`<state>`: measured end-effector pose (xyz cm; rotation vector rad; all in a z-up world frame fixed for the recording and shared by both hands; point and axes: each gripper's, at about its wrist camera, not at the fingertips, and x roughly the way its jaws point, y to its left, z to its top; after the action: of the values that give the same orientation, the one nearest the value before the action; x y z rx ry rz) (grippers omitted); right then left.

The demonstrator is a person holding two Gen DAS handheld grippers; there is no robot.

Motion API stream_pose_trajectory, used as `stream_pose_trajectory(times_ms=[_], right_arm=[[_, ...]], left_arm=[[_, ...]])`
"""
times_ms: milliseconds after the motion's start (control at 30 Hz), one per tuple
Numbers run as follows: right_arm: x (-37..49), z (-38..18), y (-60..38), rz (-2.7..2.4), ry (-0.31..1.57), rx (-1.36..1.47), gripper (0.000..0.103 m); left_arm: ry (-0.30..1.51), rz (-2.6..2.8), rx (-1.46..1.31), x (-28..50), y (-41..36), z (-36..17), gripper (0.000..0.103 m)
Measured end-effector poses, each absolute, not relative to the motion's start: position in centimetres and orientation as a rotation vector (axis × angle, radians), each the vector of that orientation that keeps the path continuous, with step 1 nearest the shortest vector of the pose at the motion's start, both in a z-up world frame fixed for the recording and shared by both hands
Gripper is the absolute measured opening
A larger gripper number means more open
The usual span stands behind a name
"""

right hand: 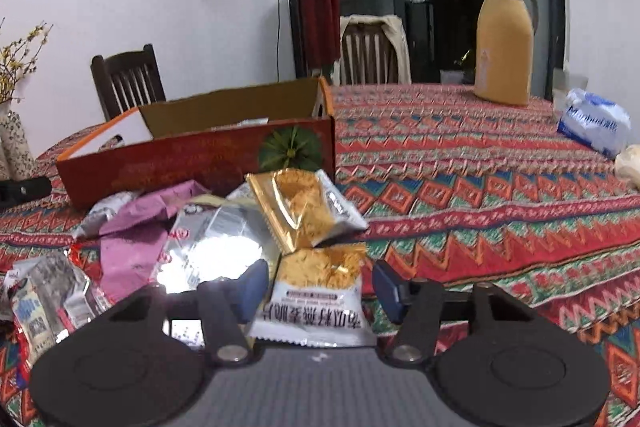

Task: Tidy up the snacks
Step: 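Close the right gripper on another white oat crisp packet, then close the left gripper on the blue-and-white wrapped bar while the right holds its packet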

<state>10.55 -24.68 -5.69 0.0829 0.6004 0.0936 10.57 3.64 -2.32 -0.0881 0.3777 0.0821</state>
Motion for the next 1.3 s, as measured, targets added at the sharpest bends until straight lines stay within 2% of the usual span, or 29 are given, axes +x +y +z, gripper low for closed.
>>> stream_pose_trajectory(times_ms=[267,700,933,1167,1300], right_arm=[[10.3,-6.5,-24.8,0.088,0.596,0.093,0.040],[7.2,-4.9,-25.9,0.087,0.486,0.117,0.039],[6.1,-4.9,-26.7,0.101,0.460,0.133,0.039],[5.5,-5.4,-27.2,0.133,0.444,0.164,0.039],[5.1,-5.8,-27.7,0.150,0.443,0.175,0.039]], left_arm=[[0.389,0.092,-0.095,10.9,3.7,-2.4,0.103],[0.413,0.158,-0.080,11.3,3.6,-2.4,0.103],[0.440,0.164,-0.092,9.4,2.8,-0.7,0.103],[0.572,0.139,-0.097,7.3,0.4,0.3,0.103],[0.578,0.121,-0.091,5.6,-0.9,0.4,0.103]])
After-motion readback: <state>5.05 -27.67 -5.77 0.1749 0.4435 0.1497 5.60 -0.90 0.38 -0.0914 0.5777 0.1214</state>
